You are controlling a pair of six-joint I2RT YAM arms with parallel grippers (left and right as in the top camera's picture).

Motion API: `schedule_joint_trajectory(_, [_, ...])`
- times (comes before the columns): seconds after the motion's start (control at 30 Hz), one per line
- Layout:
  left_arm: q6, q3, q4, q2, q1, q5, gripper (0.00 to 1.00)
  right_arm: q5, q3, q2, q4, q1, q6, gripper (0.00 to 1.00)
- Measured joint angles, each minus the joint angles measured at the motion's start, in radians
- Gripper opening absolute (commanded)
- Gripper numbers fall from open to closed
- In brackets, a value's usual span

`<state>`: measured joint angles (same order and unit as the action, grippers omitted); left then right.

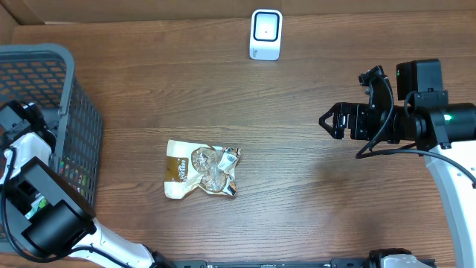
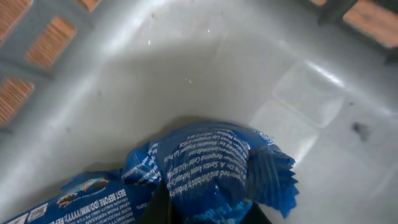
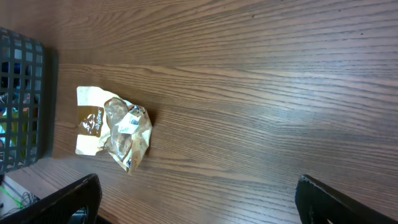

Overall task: Scan the item barcode
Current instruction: 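Return the left gripper into the basket and grasp the blue Oreo pack, then carry the Oreo pack out and release it onto the bread bag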

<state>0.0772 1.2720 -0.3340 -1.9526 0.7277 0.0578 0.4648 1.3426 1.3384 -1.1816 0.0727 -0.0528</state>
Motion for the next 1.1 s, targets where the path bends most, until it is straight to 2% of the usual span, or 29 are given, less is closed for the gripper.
schedule_joint_trajectory(0.17, [-0.132, 0.074, -0.139, 0.021, -0.001, -0.098, 0.04, 0.0, 0.0, 0.0, 0.0, 0.0, 0.0, 1.0])
schedule_joint_trajectory(0.4, [-0.257, 0.324, -0.39, 0.13, -0.002, -0.26, 0.04, 0.001, 0.0, 0.0, 0.003, 0.0, 0.0, 1.0])
schedule_joint_trajectory(0.63, [-0.289, 0.515, -0.55, 0.299, -0.002, -0.297, 0.04, 0.001, 0.0, 0.0, 0.011, 0.0, 0.0, 1.0])
schedule_joint_trajectory(0.83, [-0.289, 0.573, -0.603, 0.443, -0.009, -0.349, 0.04, 0.002, 0.0, 0.0, 0.015, 0.0, 0.0, 1.0])
schedule_joint_trajectory(0.97, [-0.289, 0.582, -0.648, 0.544, -0.078, -0.386, 0.04, 0.002, 0.0, 0.0, 0.019, 0.0, 0.0, 1.0])
schedule_joint_trajectory(1.1, [-0.288, 0.589, -0.769, 0.615, -0.251, -0.404, 0.04, 0.003, 0.0, 0.0, 0.034, 0.0, 0.0, 1.0])
